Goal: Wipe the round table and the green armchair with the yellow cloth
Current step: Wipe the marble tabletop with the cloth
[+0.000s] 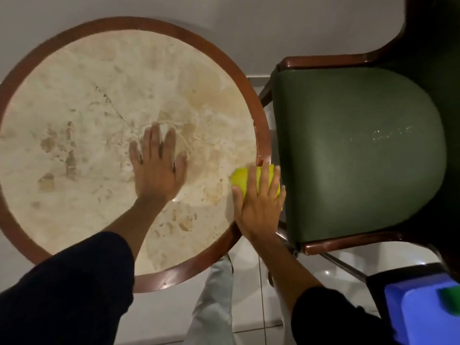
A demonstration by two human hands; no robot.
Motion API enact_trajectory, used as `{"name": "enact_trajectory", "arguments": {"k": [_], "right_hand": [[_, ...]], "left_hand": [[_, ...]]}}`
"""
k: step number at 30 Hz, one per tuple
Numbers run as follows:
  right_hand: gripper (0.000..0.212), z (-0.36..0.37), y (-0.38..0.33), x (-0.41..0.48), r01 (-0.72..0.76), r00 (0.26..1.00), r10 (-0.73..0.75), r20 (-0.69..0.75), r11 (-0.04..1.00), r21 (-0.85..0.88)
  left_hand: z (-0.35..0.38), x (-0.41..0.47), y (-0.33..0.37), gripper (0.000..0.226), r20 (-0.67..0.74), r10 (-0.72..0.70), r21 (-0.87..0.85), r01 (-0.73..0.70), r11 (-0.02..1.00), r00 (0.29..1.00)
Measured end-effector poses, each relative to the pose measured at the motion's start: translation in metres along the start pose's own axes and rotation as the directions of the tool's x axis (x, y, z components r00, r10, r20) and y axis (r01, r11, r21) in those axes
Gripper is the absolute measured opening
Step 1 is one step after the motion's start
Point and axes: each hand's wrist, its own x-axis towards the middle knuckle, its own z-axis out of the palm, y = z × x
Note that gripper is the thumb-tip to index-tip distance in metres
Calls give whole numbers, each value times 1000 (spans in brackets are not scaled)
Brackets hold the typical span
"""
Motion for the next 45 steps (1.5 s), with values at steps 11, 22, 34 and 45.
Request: {"name": "enact_trajectory", "arguments": {"k": [11,22,34,45], "right_hand": [[61,-36,-40,212,266,963,-268,-32,963,-55],[64,-8,-75,89,527,849,-520,97,847,-66],[58,-24,15,84,350,937,-349,29,936,-44],[85,-64,21,112,-445,894,319,314,708,549]], "left_hand": [[1,-5,0,60,-69,-39,-17,38,999,997],[-4,-7,-5,47,-155,-57,-242,18,970,986],[-1,-17,1,47,-132,-46,-130,29,991,990],[-23,-20,139,49,-1,-61,-640,46,767,998]]}}
